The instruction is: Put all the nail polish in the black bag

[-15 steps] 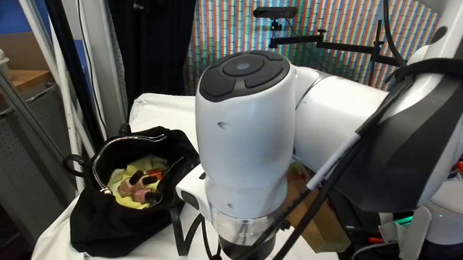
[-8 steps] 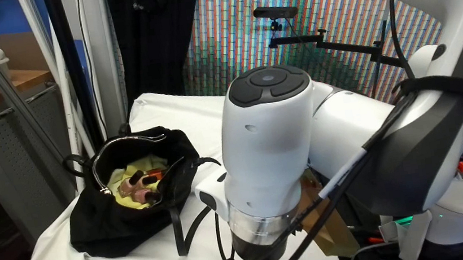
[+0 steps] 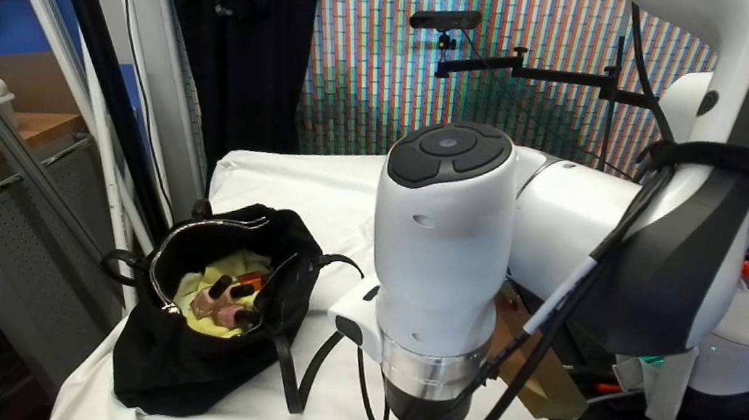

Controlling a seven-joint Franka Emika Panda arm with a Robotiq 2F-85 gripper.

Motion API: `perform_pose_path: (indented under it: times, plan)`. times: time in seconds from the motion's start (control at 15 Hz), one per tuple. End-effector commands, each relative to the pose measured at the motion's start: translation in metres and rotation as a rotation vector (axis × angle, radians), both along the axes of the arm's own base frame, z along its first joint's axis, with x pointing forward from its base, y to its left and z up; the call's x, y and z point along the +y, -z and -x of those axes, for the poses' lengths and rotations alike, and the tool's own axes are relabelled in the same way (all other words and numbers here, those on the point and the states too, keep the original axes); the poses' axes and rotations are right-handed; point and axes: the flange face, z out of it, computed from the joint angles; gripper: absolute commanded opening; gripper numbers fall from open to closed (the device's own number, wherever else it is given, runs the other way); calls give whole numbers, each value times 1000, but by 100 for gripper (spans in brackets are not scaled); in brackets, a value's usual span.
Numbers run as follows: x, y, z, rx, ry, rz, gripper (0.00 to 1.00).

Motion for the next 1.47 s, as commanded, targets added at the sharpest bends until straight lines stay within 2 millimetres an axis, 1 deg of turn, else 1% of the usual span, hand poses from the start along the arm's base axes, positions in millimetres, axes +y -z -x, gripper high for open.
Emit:
perform_pose_path:
  times: [0.0,0.4,0.87,1.33,1.4]
  plan:
    - [3,-2,1,-15,15,-37,100]
    - [6,8,-2,-20,25,-37,100]
    - [13,24,-4,3,22,-19,100]
    - [13,25,-9,3,25,-6,100]
    - [13,24,-8,8,23,-1,97]
